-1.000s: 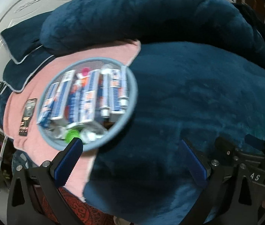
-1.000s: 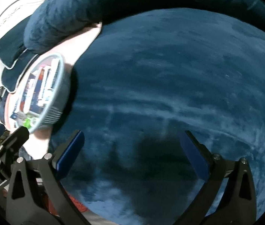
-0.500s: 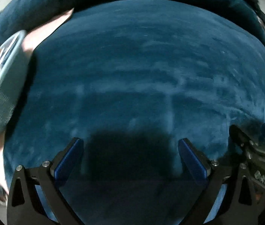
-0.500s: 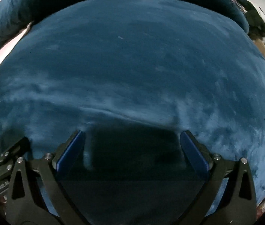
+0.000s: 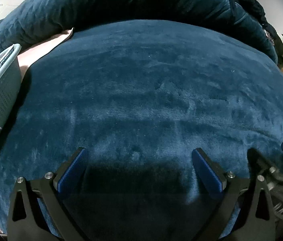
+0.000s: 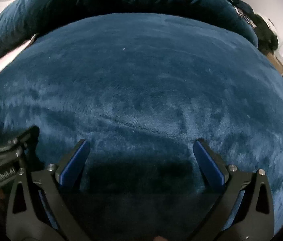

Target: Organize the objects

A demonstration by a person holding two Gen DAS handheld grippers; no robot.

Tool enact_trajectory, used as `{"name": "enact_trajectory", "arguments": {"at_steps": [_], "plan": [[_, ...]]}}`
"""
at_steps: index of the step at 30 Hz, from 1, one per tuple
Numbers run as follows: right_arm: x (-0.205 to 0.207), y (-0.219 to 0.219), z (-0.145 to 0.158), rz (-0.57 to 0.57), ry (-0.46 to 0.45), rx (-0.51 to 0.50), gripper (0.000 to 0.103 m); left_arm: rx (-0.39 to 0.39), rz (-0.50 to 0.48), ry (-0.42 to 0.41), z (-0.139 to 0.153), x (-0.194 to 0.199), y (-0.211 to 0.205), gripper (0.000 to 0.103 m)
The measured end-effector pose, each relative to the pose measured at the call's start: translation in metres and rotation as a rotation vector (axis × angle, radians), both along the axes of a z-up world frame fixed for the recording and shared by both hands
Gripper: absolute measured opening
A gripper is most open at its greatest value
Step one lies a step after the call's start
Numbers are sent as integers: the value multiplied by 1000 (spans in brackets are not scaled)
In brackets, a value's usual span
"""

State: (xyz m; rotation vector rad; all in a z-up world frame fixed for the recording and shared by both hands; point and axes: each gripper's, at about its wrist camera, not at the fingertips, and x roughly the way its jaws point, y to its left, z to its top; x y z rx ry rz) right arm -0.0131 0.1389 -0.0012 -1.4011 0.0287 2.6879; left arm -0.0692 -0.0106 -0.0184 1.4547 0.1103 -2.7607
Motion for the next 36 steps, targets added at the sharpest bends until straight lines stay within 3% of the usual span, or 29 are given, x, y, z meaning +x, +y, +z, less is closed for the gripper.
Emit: {"name": "enact_trajectory", "arguments": {"at_steps": [4,7,36], "plan": [[2,9,4,-56,35,-101,103,-4,-2,-1,-1,-3,0,103],[-1,-3,1,-56,12,-29,103,-10,0,1,-1,-2,0,102],[4,1,-6,-47,19,-26,103,-17,3,7,-2,1,0,103]]}}
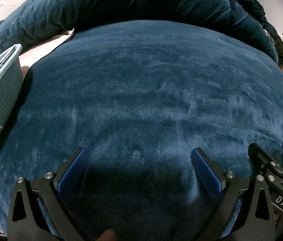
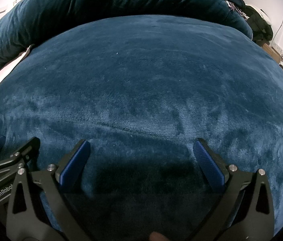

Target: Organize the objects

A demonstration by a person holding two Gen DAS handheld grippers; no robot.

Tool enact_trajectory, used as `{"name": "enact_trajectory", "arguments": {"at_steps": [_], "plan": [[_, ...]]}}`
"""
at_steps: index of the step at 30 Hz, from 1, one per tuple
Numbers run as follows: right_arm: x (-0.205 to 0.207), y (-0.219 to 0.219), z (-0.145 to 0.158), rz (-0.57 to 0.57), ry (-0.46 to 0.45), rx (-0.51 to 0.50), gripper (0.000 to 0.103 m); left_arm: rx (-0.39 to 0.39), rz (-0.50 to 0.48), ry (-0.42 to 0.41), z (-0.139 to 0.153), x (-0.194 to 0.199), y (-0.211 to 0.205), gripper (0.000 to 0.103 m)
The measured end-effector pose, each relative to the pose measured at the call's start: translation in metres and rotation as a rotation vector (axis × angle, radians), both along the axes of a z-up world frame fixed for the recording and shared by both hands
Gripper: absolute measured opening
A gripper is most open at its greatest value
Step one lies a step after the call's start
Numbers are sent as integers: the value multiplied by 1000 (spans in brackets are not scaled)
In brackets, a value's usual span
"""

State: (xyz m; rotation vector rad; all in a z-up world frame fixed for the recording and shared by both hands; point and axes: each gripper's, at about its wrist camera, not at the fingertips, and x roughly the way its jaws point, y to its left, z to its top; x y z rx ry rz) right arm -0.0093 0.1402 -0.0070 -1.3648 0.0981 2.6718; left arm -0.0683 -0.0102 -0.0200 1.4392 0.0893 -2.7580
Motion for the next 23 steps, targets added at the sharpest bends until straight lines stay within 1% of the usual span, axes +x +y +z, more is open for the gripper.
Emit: {"name": "enact_trajectory", "arguments": {"at_steps": [13,17,19,23], "plan": [[-1,0,0,2,0,1,103,2,-2,2,0,1,0,103],[0,-1,0,3,-1,4,103,6,-16,2,1,2,-3,102],[-1,-2,0,3,-5,14,103,6,-30,1,1,3,-5,102],[-5,-7,-1,7,-25,66,103,11,-53,10,2,7,-7,102]]}}
